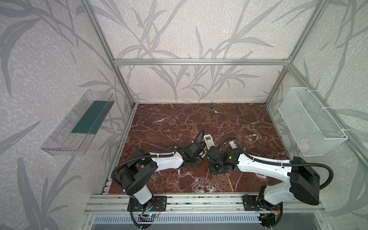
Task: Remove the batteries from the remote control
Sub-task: 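Pry the yellow battery out with the screwdriver tip using the right gripper, then drop the remote shell with the left gripper while the right gripper withdraws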
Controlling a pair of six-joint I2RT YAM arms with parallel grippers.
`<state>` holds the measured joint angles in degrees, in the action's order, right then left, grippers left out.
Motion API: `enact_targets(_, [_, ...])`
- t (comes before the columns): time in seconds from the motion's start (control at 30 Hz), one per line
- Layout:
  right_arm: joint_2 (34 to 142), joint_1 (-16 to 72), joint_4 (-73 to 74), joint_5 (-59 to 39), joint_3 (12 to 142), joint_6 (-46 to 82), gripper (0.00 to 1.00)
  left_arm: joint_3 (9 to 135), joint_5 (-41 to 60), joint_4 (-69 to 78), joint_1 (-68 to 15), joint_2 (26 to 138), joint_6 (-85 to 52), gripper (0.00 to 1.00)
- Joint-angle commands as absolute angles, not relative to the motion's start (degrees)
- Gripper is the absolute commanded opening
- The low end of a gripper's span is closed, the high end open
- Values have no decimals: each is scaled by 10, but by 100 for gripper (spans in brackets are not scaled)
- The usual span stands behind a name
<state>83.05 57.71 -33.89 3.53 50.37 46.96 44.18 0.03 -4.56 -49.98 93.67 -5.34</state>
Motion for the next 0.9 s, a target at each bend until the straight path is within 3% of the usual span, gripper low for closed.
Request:
enact_targets(0.0, [846,565,-329,133,497,508,0,432,86,-87,-517,950,-34,39])
enact_targets(0.2, [843,570,-318,129,488,506,0,427,77,-85,-517,952,-38,39])
enact_targets(0.4, [771,570,-305,128,468,471,0,421,48,-84,-517,945,-47,41])
enact_targets(0.53, [726,569,-320,153,483,437,0,423,30,-75,-515,942,-65,59])
enact_targets(0.57, [718,568,-314,159,483,430,0,421,29,-70,-515,938,-67,70])
enact_targets(0.6, [711,560,-308,158,482,422,0,419,27,-60,-515,929,-70,99])
enact_targets(0.87, [692,503,-259,121,463,373,0,470,-18,-89,-485,874,-109,99])
